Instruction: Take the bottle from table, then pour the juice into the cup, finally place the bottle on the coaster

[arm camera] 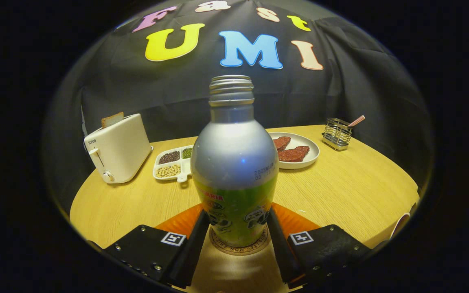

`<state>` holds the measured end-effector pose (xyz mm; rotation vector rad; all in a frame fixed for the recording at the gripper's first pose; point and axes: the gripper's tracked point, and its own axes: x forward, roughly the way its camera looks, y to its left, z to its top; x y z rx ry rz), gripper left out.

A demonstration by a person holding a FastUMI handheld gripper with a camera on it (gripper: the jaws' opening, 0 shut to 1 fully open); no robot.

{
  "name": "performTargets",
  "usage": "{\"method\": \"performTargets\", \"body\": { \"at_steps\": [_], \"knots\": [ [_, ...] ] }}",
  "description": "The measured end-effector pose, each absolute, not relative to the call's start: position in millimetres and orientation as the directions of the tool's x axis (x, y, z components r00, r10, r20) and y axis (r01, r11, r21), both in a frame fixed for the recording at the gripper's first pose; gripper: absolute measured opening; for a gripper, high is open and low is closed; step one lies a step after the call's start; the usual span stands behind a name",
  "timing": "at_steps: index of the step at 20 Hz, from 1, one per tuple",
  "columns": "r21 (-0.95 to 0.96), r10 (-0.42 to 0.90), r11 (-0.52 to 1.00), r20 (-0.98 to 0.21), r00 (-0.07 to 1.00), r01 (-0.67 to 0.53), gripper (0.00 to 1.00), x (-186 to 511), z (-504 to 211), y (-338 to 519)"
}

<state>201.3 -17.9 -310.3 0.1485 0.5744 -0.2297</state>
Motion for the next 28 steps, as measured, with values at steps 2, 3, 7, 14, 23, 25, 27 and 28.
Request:
{"method": "performTargets", "body": {
  "at_steps": [2,3,7,14,23,25,27,28],
  "knots": [
    [0.06,-0.173,0.968,-0.545,0.82,0.245,0.79,203,-311,-18],
    [0.058,-0.17,0.969,-0.545,0.821,0.239,0.79,201,-311,-17],
    [0.041,-0.173,0.971,-0.555,0.814,0.234,0.81,197,-316,-17],
    [0.072,-0.137,0.976,-0.533,0.835,0.206,0.99,179,-296,-12],
    [0.09,-0.083,0.987,-0.42,0.904,0.133,0.98,126,-213,-11],
    [0.084,-0.08,0.989,-0.393,0.916,0.122,0.99,115,-194,-12],
    [0.069,-0.082,0.991,-0.362,0.928,0.115,0.98,105,-174,-12],
    [0.065,-0.083,0.992,-0.348,0.934,0.112,0.99,101,-163,-12]
  ]
}}
